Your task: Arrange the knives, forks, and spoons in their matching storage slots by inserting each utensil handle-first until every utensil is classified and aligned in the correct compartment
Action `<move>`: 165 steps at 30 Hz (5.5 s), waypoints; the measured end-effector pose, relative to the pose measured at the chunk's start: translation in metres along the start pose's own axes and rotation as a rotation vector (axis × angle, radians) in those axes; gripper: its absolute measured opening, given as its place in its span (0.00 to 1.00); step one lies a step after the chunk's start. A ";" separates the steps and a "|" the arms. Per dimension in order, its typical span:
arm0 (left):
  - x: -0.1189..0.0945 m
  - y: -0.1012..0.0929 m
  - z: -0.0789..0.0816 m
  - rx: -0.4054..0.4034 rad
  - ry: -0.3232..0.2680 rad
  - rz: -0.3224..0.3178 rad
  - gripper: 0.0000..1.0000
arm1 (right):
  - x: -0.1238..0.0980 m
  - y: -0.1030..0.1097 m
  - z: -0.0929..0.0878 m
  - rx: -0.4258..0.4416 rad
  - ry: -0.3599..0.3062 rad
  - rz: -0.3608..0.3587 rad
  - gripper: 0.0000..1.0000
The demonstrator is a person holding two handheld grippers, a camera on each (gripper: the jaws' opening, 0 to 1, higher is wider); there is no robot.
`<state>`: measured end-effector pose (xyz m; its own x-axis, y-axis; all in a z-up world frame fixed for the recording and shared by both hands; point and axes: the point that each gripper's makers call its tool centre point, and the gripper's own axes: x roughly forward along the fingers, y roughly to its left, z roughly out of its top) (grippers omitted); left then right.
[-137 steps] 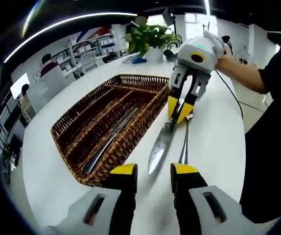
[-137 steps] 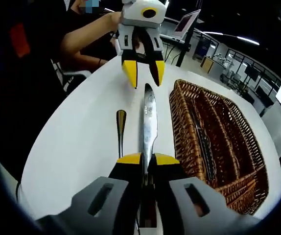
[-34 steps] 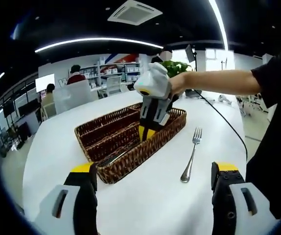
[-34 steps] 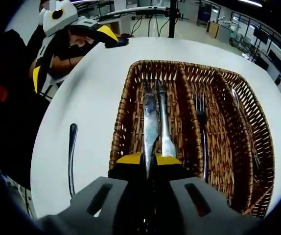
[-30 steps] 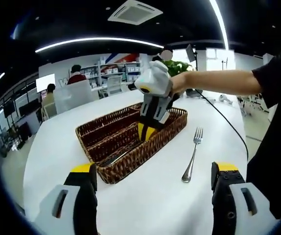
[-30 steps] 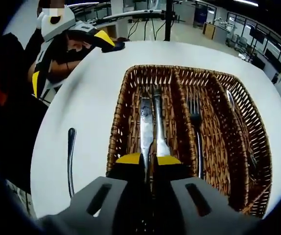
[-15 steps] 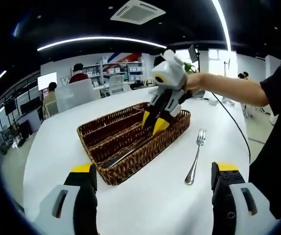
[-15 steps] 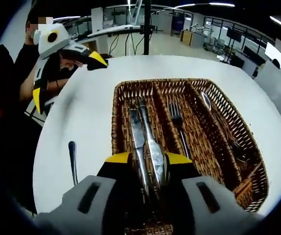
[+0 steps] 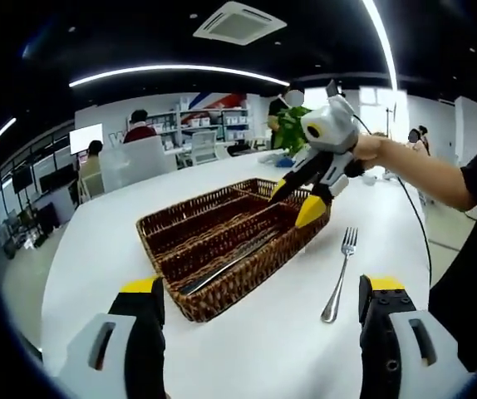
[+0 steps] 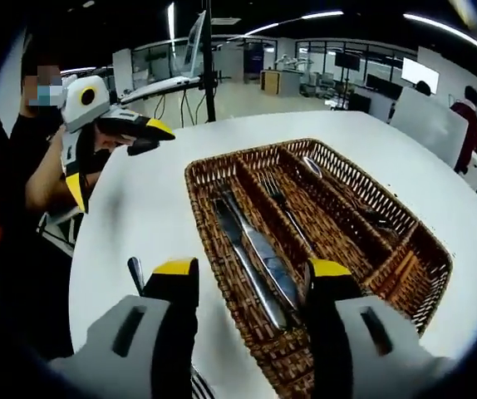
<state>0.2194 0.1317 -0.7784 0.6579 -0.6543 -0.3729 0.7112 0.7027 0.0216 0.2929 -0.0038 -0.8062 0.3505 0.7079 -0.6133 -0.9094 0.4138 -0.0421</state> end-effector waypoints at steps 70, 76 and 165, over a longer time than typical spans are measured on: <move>-0.007 -0.016 0.020 -0.074 -0.128 0.060 1.00 | -0.120 0.020 -0.052 0.264 -0.200 -0.447 1.00; -0.002 -0.022 0.017 -0.060 -0.123 0.043 1.00 | -0.112 0.026 -0.063 0.277 -0.185 -0.426 0.97; 0.111 -0.142 -0.032 0.327 0.164 -0.348 0.13 | -0.087 0.046 -0.069 0.493 -0.390 -0.308 0.04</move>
<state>0.1833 -0.0317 -0.8523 0.3395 -0.7633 -0.5497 0.9389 0.3098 0.1497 0.2054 -0.0864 -0.8094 0.7146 0.6323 -0.2992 -0.5804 0.7747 0.2509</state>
